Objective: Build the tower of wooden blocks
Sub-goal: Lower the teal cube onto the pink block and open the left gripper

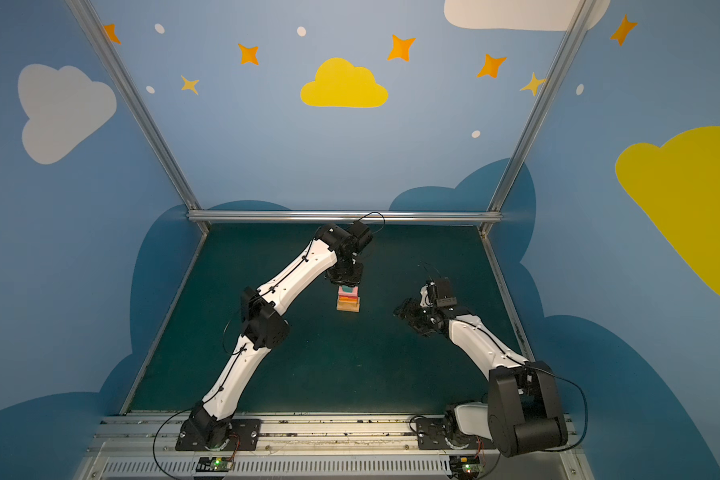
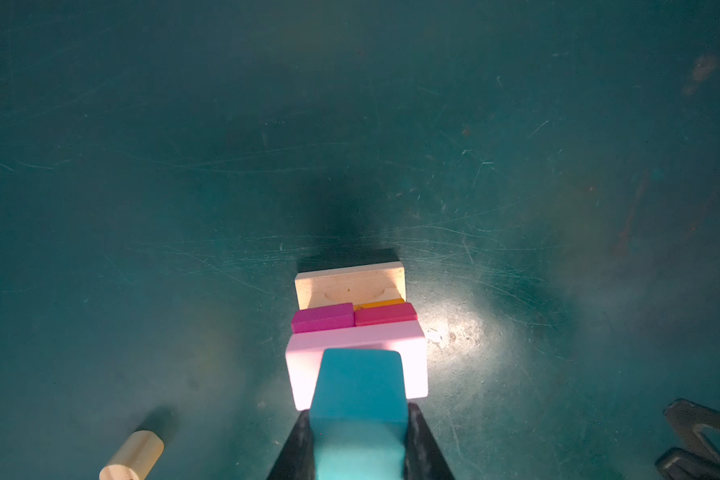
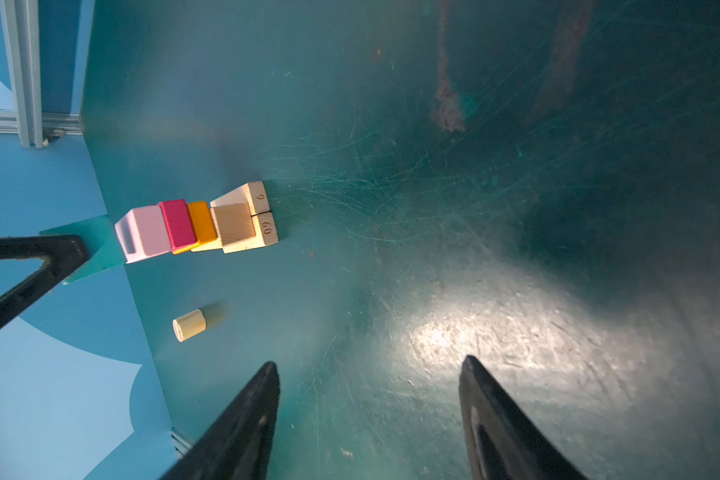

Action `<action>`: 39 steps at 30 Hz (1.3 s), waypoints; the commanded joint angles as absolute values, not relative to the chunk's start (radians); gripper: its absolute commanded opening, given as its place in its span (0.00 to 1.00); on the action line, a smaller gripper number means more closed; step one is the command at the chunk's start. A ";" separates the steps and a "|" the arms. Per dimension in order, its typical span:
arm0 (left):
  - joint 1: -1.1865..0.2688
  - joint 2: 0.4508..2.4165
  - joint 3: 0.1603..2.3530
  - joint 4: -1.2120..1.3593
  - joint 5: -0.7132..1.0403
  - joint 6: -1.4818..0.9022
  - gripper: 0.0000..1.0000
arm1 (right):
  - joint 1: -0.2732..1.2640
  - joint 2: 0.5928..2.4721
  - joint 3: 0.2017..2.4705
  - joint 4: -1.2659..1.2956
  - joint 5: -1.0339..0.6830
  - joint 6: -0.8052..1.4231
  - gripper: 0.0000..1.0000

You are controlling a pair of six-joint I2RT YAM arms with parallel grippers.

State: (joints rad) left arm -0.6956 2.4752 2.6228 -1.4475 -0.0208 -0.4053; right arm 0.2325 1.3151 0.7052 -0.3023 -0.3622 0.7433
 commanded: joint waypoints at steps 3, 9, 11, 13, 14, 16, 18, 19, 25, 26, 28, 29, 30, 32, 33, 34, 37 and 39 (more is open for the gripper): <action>-0.692 2.503 2.645 -1.463 -0.035 -0.416 0.23 | 0.230 1.324 0.711 -0.291 -0.371 0.737 0.67; -0.692 2.509 2.645 -1.463 -0.034 -0.419 0.24 | 0.229 1.325 0.710 -0.292 -0.373 0.737 0.67; -0.692 2.510 2.644 -1.465 -0.032 -0.417 0.26 | 0.228 1.325 0.709 -0.293 -0.371 0.738 0.67; -0.692 2.510 2.645 -1.465 -0.032 -0.417 0.28 | 0.228 1.325 0.709 -0.292 -0.371 0.739 0.67; -0.691 2.510 2.645 -1.465 -0.034 -0.416 0.30 | 0.227 1.326 0.709 -0.291 -0.372 0.739 0.67; -0.692 2.510 2.645 -1.463 -0.035 -0.418 0.33 | 0.227 1.328 0.709 -0.291 -0.373 0.739 0.67; -0.692 2.508 2.645 -1.463 -0.035 -0.417 0.36 | 0.227 1.328 0.709 -0.291 -0.373 0.738 0.67; -0.692 2.508 2.645 -1.462 -0.035 -0.419 0.37 | 0.228 1.329 0.709 -0.291 -0.372 0.738 0.67; -0.692 2.508 2.646 -1.457 -0.036 -0.421 0.46 | 0.228 1.331 0.707 -0.289 -0.376 0.739 0.67; -0.692 2.508 2.646 -1.457 -0.035 -0.423 0.47 | 0.228 1.330 0.707 -0.290 -0.375 0.739 0.67; -0.691 2.507 2.647 -1.454 -0.035 -0.423 0.48 | 0.228 1.329 0.707 -0.290 -0.376 0.739 0.67; -0.691 2.507 2.649 -1.454 -0.037 -0.426 0.48 | 0.229 1.329 0.707 -0.291 -0.376 0.740 0.67; -0.690 2.506 2.648 -1.453 -0.038 -0.427 0.48 | 0.229 1.327 0.707 -0.291 -0.376 0.740 0.67; -0.691 2.499 2.651 -1.450 -0.037 -0.429 0.48 | 0.228 1.324 0.707 -0.293 -0.375 0.738 0.67; -0.691 2.494 2.651 -1.449 -0.036 -0.430 0.49 | 0.228 1.322 0.707 -0.297 -0.375 0.738 0.67; -0.690 2.488 2.651 -1.447 -0.034 -0.431 0.52 | 0.229 1.318 0.707 -0.297 -0.374 0.737 0.67; -0.690 2.466 2.651 -1.443 -0.034 -0.434 0.62 | 0.228 1.310 0.710 -0.305 -0.373 0.738 0.67; -0.690 2.447 2.651 -1.442 -0.039 -0.434 0.69 | 0.228 1.300 0.713 -0.310 -0.371 0.738 0.67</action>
State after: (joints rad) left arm -0.6956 2.4855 2.6236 -1.4376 -0.0212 -0.4271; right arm 0.2325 1.3239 0.7052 -0.2962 -0.3679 0.7433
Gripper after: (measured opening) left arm 0.677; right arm 0.674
